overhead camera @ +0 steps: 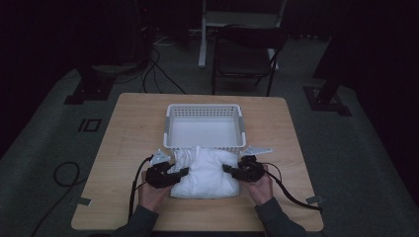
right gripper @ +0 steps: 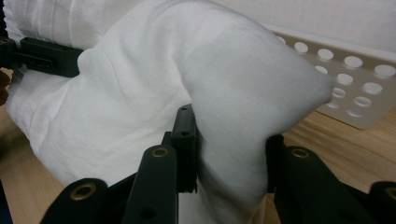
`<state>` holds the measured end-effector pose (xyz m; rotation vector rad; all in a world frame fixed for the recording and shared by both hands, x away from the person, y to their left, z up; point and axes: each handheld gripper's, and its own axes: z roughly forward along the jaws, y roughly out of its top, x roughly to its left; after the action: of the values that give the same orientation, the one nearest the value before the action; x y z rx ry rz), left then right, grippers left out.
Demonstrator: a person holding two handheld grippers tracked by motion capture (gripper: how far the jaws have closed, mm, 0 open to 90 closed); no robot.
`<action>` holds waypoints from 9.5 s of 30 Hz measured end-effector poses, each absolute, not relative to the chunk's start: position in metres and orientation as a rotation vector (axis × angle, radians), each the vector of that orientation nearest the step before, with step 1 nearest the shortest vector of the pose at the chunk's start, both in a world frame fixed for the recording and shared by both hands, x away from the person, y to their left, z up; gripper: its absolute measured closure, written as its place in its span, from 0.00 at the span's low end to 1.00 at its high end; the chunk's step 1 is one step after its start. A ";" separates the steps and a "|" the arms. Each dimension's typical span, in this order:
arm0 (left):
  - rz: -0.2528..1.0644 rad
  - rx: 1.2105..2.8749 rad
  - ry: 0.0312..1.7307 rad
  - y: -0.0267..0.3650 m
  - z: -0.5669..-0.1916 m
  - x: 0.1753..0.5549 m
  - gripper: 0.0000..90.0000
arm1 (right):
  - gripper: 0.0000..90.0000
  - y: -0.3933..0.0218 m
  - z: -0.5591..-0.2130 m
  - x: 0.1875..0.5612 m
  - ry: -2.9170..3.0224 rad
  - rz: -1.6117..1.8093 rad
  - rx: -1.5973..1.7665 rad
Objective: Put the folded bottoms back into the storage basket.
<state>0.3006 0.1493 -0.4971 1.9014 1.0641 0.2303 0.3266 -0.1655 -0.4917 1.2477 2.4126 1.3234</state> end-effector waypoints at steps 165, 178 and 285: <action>0.295 1.731 1.071 0.163 -0.414 0.373 0.64 | 0.78 -0.147 -0.395 0.389 2.185 1.369 1.197; 0.290 1.731 1.077 0.162 -0.418 0.381 0.64 | 0.78 -0.145 -0.397 0.397 2.181 1.341 1.203; 0.343 1.766 1.107 0.153 -0.433 0.448 0.64 | 0.78 -0.141 -0.412 0.454 2.138 1.283 1.313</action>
<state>0.4478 0.1530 -0.4330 1.7657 1.1074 0.3431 0.4536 -0.1410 -0.4119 1.3132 2.1385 1.2827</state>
